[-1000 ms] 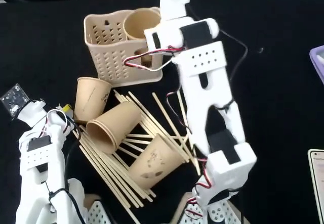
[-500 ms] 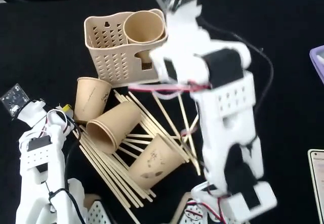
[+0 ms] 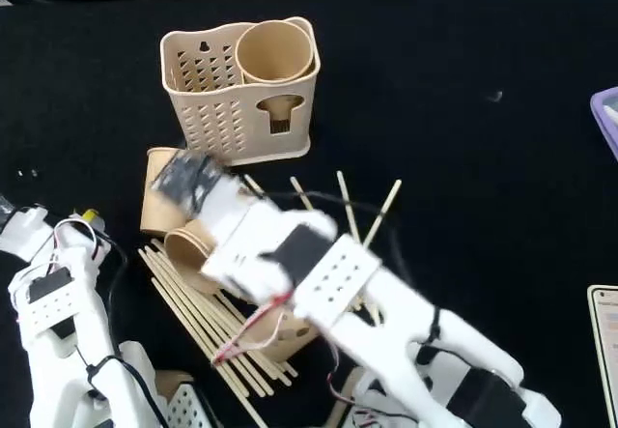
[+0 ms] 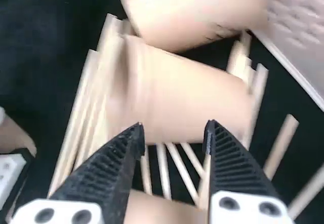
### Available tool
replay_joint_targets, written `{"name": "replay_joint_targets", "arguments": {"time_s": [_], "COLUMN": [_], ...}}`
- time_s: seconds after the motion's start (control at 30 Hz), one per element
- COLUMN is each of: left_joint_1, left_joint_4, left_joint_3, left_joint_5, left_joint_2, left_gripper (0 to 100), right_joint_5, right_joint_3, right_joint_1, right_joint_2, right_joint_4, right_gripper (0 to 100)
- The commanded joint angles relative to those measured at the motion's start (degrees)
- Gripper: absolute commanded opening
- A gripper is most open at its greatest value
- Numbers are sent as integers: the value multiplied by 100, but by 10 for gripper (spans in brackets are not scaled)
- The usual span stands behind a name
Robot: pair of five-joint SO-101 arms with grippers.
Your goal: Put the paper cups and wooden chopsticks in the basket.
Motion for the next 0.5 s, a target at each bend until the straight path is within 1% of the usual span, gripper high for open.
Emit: {"name": "replay_joint_targets", "arguments": {"time_s": [0.0, 0.1, 0.17, 0.2, 0.33, 0.47], "left_joint_1": [-66, -66, -66, -66, -66, -66], "left_joint_4": [-88, -88, -88, -88, -88, -88], "left_joint_3": [-207, -207, -207, -207, -198, -198], "left_joint_5": [246, 273, 273, 273, 273, 264], "left_joint_2": [-123, -123, -123, -123, -123, -123], "left_gripper": [223, 223, 223, 223, 223, 223], "right_joint_5": [9, 0, -185, -299, -554, -545], "right_joint_3": [101, 92, 92, 92, 251, 602], "right_joint_1": [-290, -290, -308, -316, -193, 79], "right_joint_2": [-84, -40, 4, 13, 22, 22], "right_joint_4": [-563, -607, -615, -615, -712, -1029], "right_gripper": [202, 202, 203, 211, 294, 298]}}
